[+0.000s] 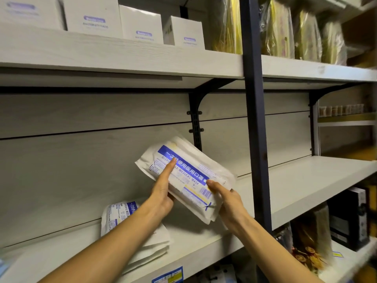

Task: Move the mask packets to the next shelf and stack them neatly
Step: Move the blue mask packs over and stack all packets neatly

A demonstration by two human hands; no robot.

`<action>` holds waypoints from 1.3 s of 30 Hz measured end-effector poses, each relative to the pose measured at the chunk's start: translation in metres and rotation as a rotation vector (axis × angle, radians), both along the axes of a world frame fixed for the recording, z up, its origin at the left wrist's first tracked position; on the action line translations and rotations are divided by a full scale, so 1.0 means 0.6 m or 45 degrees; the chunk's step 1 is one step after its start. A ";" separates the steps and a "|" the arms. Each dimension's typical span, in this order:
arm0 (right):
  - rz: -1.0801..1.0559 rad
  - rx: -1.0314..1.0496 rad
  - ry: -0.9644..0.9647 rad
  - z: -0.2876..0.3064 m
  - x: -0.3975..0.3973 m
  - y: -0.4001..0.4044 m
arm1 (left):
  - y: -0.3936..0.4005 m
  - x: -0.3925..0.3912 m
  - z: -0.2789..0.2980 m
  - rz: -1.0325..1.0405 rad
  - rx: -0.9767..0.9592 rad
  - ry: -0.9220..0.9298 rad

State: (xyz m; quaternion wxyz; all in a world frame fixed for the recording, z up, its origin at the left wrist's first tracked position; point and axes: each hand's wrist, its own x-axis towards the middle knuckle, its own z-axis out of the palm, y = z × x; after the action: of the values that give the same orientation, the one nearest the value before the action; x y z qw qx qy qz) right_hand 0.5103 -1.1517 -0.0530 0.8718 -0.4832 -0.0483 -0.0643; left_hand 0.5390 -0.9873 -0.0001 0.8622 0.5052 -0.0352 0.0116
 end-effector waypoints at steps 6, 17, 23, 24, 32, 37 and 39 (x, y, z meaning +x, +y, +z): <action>-0.298 -0.216 -0.224 -0.002 -0.017 -0.015 | 0.045 0.033 0.023 0.030 0.179 -0.099; -0.356 -0.476 -0.390 0.028 -0.006 -0.048 | 0.181 0.058 0.082 -0.477 1.150 -0.190; -0.428 -0.609 -0.459 0.002 0.006 -0.048 | 0.153 0.056 0.087 -0.337 1.649 -0.329; -0.455 -0.601 -0.458 -0.002 0.007 -0.049 | 0.149 0.062 0.083 -0.271 1.598 -0.358; -0.669 -0.591 -0.491 -0.021 0.015 -0.051 | 0.125 0.083 0.073 -0.094 1.373 -0.527; -0.702 -0.722 -0.495 -0.042 0.013 -0.042 | 0.135 0.090 0.063 -0.156 1.557 -0.450; -0.612 -0.742 -0.414 -0.061 0.012 -0.046 | 0.144 0.090 0.047 -0.205 1.729 -0.326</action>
State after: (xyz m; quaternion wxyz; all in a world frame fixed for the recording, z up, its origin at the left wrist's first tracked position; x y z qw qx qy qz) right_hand 0.5172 -1.1793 -0.0893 0.6397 -0.6910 -0.0874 -0.3252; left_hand 0.5931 -0.9011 0.0284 0.3426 0.9232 -0.1734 -0.0175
